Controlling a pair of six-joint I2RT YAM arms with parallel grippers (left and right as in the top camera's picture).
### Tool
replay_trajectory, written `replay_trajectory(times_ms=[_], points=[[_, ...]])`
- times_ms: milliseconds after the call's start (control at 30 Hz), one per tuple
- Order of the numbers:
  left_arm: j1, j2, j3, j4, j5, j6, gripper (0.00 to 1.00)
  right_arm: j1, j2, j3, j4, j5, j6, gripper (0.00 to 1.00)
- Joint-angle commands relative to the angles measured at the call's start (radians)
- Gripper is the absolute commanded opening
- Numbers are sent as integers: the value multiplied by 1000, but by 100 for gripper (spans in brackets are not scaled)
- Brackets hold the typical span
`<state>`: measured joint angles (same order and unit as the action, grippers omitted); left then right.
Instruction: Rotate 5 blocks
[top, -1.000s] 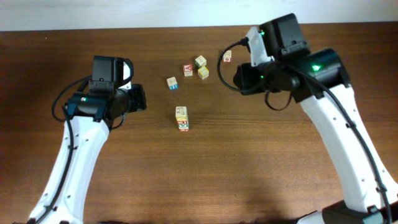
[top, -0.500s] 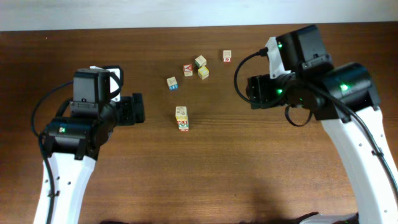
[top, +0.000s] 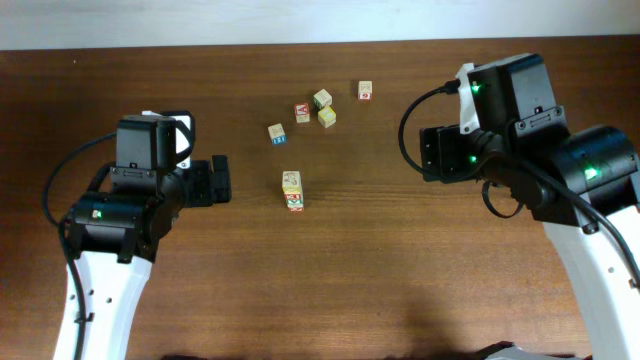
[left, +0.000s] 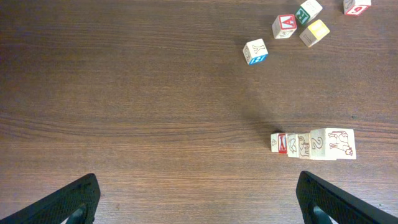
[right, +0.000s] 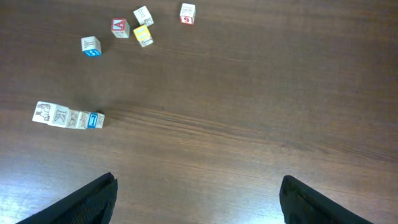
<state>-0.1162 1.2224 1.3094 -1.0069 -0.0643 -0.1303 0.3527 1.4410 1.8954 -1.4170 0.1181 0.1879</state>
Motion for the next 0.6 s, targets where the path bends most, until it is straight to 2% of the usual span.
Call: replay_trajectory(times_ms=[0, 300, 567], points=[[3, -14, 20, -1, -11, 16, 99, -6, -14, 21, 8, 29, 11, 87], [3, -14, 20, -1, -11, 16, 99, -6, -101, 21, 5, 29, 11, 98], [3, -14, 20, -1, -11, 16, 99, -6, -143, 21, -51, 24, 11, 99]])
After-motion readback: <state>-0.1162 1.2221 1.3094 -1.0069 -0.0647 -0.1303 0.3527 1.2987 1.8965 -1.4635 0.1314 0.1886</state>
